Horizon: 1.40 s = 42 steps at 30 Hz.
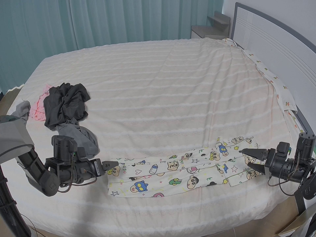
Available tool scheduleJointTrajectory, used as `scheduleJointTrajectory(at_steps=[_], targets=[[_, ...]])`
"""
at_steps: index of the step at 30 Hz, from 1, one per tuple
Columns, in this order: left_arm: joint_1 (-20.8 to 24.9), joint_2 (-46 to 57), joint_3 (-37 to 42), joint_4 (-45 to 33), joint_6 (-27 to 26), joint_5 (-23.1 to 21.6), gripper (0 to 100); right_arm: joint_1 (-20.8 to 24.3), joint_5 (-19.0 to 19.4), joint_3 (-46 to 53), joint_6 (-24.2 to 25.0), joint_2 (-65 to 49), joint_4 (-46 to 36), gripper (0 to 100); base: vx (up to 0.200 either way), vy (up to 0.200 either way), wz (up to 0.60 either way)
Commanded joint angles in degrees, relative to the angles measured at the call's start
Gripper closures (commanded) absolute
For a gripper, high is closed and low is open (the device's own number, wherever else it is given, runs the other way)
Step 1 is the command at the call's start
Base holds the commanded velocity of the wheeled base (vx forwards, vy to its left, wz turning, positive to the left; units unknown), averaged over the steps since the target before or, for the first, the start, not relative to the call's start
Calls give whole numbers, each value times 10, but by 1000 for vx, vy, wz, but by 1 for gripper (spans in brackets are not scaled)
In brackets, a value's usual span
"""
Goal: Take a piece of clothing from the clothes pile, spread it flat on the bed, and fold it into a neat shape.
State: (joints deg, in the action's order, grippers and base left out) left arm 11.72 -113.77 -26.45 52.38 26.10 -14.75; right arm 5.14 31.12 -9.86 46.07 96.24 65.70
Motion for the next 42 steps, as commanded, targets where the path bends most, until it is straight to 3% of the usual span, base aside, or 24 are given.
scheduleJointTrajectory(at_steps=[1,22,42], targets=[[23,-57,-30,-1,-10,-2,0,3,0,1,0,3,0,0,0,0,0],[42,-113,-55,3,-33,-2,0,4,6,3,0,6,0,0,0,0,0],[67,-120,-83,-1,-1,3,0,4,7,5,-2,11,1,0,0,0,0]])
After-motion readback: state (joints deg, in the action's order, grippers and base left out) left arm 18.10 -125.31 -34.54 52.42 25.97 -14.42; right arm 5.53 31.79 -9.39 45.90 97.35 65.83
